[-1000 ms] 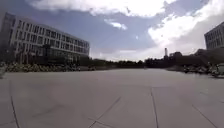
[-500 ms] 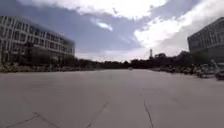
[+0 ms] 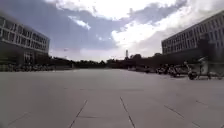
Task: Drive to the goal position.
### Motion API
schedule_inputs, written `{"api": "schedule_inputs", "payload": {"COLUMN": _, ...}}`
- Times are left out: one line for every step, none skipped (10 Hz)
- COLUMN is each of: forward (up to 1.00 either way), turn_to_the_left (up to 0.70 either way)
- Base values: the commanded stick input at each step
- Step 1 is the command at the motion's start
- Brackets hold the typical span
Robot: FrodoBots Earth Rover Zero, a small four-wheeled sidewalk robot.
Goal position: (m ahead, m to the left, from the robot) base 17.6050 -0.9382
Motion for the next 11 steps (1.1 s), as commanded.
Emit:
{"api": "schedule_inputs", "payload": {"forward": 0.50, "turn_to_the_left": 0.01}}
{"api": "schedule_inputs", "payload": {"forward": 0.50, "turn_to_the_left": 0.01}}
{"api": "schedule_inputs", "payload": {"forward": 0.50, "turn_to_the_left": 0.01}}
{"api": "schedule_inputs", "payload": {"forward": 0.50, "turn_to_the_left": 0.01}}
{"api": "schedule_inputs", "payload": {"forward": 0.50, "turn_to_the_left": 0.01}}
{"api": "schedule_inputs", "payload": {"forward": 0.50, "turn_to_the_left": 0.01}}
{"api": "schedule_inputs", "payload": {"forward": 0.50, "turn_to_the_left": 0.01}}
{"api": "schedule_inputs", "payload": {"forward": 0.50, "turn_to_the_left": 0.01}}
{"api": "schedule_inputs", "payload": {"forward": 0.50, "turn_to_the_left": 0.01}}
{"api": "schedule_inputs", "payload": {"forward": 0.50, "turn_to_the_left": 0.01}}
{"api": "schedule_inputs", "payload": {"forward": 0.50, "turn_to_the_left": 0.01}}
